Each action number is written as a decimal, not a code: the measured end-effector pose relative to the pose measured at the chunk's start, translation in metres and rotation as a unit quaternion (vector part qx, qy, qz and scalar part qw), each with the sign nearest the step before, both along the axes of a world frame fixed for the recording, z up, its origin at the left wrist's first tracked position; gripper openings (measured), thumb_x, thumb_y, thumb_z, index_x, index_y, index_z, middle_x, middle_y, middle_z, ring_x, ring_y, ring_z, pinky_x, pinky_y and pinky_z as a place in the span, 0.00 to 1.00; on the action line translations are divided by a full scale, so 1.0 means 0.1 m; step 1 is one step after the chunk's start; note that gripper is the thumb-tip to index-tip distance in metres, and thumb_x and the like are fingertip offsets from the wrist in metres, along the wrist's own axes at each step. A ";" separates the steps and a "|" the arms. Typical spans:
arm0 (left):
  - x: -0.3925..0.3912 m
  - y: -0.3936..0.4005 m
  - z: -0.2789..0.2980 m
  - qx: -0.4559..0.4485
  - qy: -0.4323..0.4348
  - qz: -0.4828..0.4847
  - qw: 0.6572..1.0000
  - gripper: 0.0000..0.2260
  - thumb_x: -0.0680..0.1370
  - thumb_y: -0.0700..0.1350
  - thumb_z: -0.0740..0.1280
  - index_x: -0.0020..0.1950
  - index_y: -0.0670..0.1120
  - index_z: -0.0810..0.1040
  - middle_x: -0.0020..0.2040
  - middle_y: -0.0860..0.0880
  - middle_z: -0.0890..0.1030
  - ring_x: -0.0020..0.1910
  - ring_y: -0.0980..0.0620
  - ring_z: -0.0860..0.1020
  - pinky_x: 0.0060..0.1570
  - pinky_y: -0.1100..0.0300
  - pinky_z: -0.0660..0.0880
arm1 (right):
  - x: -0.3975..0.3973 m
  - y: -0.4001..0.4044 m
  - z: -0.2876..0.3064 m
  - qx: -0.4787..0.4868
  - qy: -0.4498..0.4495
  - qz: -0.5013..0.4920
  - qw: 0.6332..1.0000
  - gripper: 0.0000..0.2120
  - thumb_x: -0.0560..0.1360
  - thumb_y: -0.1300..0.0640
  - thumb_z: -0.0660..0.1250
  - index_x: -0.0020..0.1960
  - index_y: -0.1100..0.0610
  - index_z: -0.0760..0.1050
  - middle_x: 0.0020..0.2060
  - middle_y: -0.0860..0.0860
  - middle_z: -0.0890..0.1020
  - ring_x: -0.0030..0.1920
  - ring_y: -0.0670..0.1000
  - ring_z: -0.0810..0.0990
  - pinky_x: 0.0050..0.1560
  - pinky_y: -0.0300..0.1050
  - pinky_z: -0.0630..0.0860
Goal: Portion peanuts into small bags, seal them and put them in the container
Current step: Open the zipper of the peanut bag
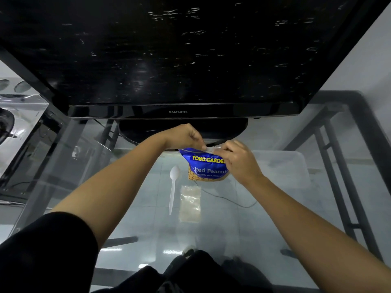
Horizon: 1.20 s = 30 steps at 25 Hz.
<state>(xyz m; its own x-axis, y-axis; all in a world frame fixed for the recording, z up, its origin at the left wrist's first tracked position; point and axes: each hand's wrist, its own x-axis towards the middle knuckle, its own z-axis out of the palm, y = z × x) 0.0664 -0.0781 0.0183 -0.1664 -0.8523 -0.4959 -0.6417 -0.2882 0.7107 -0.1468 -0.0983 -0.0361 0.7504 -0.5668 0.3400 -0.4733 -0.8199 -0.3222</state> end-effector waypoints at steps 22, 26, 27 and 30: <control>-0.12 0.02 -0.05 -0.321 -0.215 -0.015 0.922 0.12 0.78 0.45 0.61 0.59 0.41 0.76 0.49 0.39 0.80 0.47 0.42 0.79 0.48 0.48 0.77 | 0.01 0.28 0.27 0.193 -0.031 -0.016 0.981 0.05 0.71 0.56 0.68 0.40 0.56 0.81 0.48 0.52 0.76 0.50 0.49 0.72 0.51 0.44 0.72; -0.09 0.12 0.01 -0.228 -0.184 -0.018 0.956 0.10 0.77 0.42 0.64 0.57 0.43 0.78 0.60 0.42 0.78 0.60 0.46 0.75 0.56 0.55 0.73 | 0.07 0.14 0.27 0.240 -0.051 -0.130 0.961 0.12 0.74 0.54 0.66 0.53 0.59 0.80 0.64 0.55 0.71 0.64 0.52 0.70 0.59 0.43 0.69; -0.08 0.16 0.02 -0.174 -0.185 0.003 0.967 0.13 0.76 0.43 0.66 0.60 0.43 0.77 0.61 0.43 0.77 0.61 0.47 0.74 0.54 0.57 0.72 | 0.07 0.11 0.28 0.255 -0.033 -0.134 0.957 0.16 0.74 0.54 0.66 0.58 0.60 0.77 0.63 0.54 0.73 0.63 0.53 0.73 0.59 0.43 0.71; -0.10 0.25 -0.03 -0.096 -0.145 0.071 0.982 0.22 0.74 0.43 0.69 0.68 0.45 0.71 0.62 0.44 0.76 0.59 0.48 0.75 0.49 0.61 0.73 | 0.04 0.08 0.32 0.297 -0.001 -0.122 0.947 0.24 0.71 0.56 0.68 0.65 0.61 0.71 0.62 0.53 0.74 0.60 0.51 0.74 0.53 0.36 0.69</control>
